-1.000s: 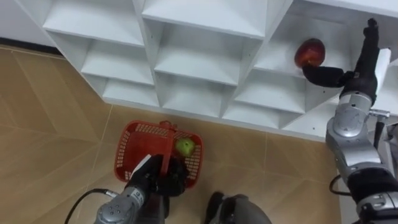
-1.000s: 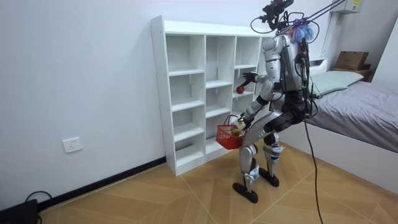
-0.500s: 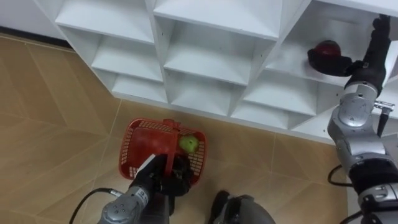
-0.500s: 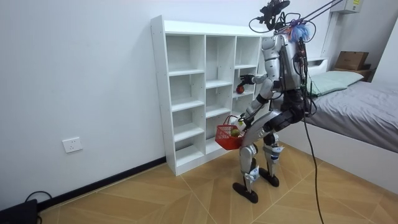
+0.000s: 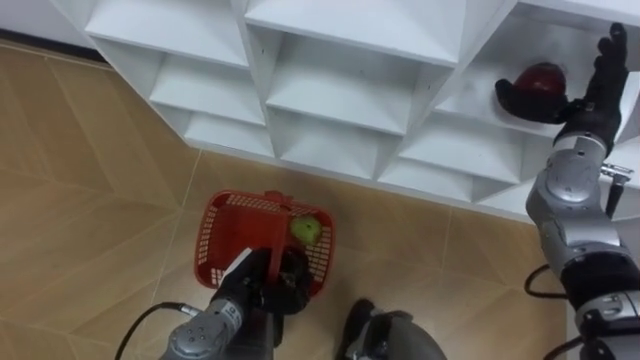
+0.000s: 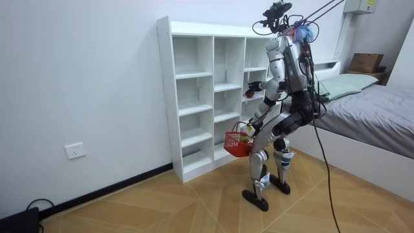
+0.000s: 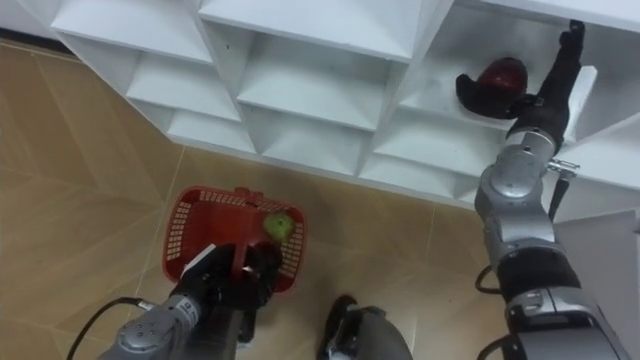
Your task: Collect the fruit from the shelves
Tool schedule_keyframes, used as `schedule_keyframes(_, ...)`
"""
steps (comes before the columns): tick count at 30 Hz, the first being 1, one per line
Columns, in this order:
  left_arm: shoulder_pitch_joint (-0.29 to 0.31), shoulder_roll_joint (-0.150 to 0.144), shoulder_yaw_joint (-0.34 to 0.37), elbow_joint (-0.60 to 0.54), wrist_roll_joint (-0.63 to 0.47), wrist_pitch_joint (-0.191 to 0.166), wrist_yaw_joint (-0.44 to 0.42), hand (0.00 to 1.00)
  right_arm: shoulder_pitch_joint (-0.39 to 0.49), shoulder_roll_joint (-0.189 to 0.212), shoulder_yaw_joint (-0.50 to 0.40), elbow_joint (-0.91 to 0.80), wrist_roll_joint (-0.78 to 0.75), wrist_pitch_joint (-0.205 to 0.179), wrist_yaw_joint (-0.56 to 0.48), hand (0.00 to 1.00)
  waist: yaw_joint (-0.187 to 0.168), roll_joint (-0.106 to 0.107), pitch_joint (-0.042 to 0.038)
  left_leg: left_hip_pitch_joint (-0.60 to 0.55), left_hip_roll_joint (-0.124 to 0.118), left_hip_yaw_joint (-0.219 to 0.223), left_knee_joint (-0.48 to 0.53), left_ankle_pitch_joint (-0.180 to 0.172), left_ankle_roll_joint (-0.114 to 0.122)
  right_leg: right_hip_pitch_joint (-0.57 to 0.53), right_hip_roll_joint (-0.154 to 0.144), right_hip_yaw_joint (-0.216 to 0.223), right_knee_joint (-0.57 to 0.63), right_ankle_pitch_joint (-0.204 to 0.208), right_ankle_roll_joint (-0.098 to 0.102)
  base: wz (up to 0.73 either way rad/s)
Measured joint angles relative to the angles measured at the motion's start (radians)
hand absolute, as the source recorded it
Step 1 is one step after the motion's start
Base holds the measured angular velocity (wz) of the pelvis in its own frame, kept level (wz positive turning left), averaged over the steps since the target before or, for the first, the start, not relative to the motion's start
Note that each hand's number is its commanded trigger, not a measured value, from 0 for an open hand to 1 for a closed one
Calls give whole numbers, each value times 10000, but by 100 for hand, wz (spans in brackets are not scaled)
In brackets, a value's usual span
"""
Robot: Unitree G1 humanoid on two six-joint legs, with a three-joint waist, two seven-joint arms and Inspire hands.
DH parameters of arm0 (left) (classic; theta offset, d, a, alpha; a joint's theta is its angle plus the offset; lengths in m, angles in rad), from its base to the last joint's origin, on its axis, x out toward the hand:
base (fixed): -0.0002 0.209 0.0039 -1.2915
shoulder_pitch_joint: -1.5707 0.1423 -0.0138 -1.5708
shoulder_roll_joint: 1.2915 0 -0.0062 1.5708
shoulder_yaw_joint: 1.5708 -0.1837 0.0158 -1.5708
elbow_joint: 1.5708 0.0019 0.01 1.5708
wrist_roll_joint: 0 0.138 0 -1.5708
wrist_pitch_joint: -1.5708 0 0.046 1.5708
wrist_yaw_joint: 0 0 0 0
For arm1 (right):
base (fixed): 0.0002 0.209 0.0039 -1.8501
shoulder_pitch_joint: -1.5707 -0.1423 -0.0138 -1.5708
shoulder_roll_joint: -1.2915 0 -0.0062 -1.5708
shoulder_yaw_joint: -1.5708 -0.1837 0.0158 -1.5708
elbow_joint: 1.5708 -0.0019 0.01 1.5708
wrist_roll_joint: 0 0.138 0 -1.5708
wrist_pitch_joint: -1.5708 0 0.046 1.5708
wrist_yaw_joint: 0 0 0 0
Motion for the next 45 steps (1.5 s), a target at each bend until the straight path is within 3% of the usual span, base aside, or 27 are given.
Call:
schedule_keyframes(16, -272, 6, -19, 0, 15, 8, 99, 100, -342, -10, 4, 393, -6, 63, -1, 0, 149, 55, 14, -188, -37, -11, -434, 82, 87, -76, 40, -117, -652, 155, 144, 1)
schedule_keyframes(24, -275, 1, -405, 0, 18, 9, 290, 100, -340, -58, 99, 439, 27, 69, 17, 0, 186, 69, 21, -174, -50, -17, -597, 122, 88, -68, 52, -148, -691, 164, 147, 0)
schedule_keyframes(25, -276, 3, -403, -1, 19, 9, 290, 100, -340, -58, 99, 444, 29, 68, 18, 24, 186, 69, 21, -174, -51, -20, -601, 126, 85, -68, 52, -152, -691, 164, 147, 0)
schedule_keyframes(26, -282, 15, -405, -1, 28, 10, 290, 100, -341, -58, 99, 458, 27, 62, 34, 91, 186, 73, 24, -170, -50, -22, -606, 130, 82, -66, 52, -156, -692, 164, 146, 0)
schedule_keyframes(27, -284, 16, -405, -1, 28, 10, 291, 100, -342, -64, 97, 511, 24, 19, 106, 100, 185, 75, 25, -162, -51, -21, -607, 132, 81, -61, 50, -155, -689, 164, 146, 0)
schedule_keyframes(31, -305, 94, -497, -1, 14, 10, 291, 100, -355, -209, 97, 834, 21, -148, 200, 100, 185, 73, 27, -132, -51, -22, -608, 141, 85, -29, 29, -153, -687, 166, 143, 0)
schedule_keyframes(36, -397, 312, -680, -2, 14, 9, 292, 100, -549, -726, 86, 1307, 181, -105, 243, 100, 186, 48, 47, -90, -30, -27, -722, 223, 45, -27, 48, -160, -728, 202, 90, 0)
schedule_keyframes(45, -458, 309, -788, 1, 7, 8, 463, 100, -591, -711, 28, 1308, 328, -98, 223, 100, 118, -30, 109, -26, -9, -29, -867, 316, -5, 10, 74, -199, -886, 236, 33, 0)
